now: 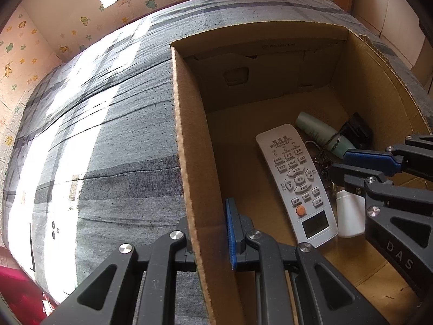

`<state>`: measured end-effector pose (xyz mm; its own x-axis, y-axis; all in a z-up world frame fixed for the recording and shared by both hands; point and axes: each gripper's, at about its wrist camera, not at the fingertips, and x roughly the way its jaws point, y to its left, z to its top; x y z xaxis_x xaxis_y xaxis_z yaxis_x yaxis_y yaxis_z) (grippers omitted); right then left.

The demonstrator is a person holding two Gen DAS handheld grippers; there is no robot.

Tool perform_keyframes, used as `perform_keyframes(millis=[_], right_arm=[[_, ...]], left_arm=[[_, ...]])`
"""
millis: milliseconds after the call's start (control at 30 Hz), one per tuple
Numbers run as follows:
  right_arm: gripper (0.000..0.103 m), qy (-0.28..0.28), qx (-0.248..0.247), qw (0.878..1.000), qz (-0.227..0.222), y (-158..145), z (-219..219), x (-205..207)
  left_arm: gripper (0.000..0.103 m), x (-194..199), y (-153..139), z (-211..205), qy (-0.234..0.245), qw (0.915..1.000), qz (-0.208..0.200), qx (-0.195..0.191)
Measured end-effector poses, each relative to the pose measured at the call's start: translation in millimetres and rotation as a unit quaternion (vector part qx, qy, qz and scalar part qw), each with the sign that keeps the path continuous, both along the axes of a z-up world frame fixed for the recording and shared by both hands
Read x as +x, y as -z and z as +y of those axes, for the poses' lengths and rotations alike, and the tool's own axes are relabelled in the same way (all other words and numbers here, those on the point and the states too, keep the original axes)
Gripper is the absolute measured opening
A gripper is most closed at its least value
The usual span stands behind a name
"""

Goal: Organize rigid objects
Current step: 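Open the right tool to drop the keychain into the box, then move the right tool back and grasp the small white plug charger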

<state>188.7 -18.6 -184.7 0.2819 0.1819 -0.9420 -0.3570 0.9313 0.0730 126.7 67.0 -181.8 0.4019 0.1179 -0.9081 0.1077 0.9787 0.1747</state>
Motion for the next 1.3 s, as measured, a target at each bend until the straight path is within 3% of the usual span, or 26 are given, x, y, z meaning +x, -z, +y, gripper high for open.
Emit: perform_keyframes(millis=[433, 767, 1067, 1133, 1300], right_arm=[[0.019, 0.004, 0.011, 1.000, -0.007, -5.6, -4.5, -7.0], [0.034, 0.006, 0.030, 0.999, -0.040, -38.3, -12.6, -23.0], [0.056, 0.017, 0.026, 0.996, -0.086, -81.1, -20.7, -34.1], [0.068, 0.019, 0.021, 0.995, -0.098, -88.1, -23.1, -36.3], [0.084, 0.028, 0.005, 0.992, -0.126, -101.9, -31.3, -42.2]], left_arm=[[0.016, -0.5, -1.1, -2.7, 0.000, 1.0000, 0.000, 0.003], [0.016, -1.5, -2.3, -1.5, -0.004, 1.0000, 0.000, 0.004], [0.016, -0.4, -3.6, -1.5, -0.004, 1.0000, 0.000, 0.006], [0.016, -0.4, -3.7, -1.3, -0.004, 1.0000, 0.000, 0.006], [0.016, -0.5, -4.1, -1.9, -0.004, 1.0000, 0.000, 0.006]])
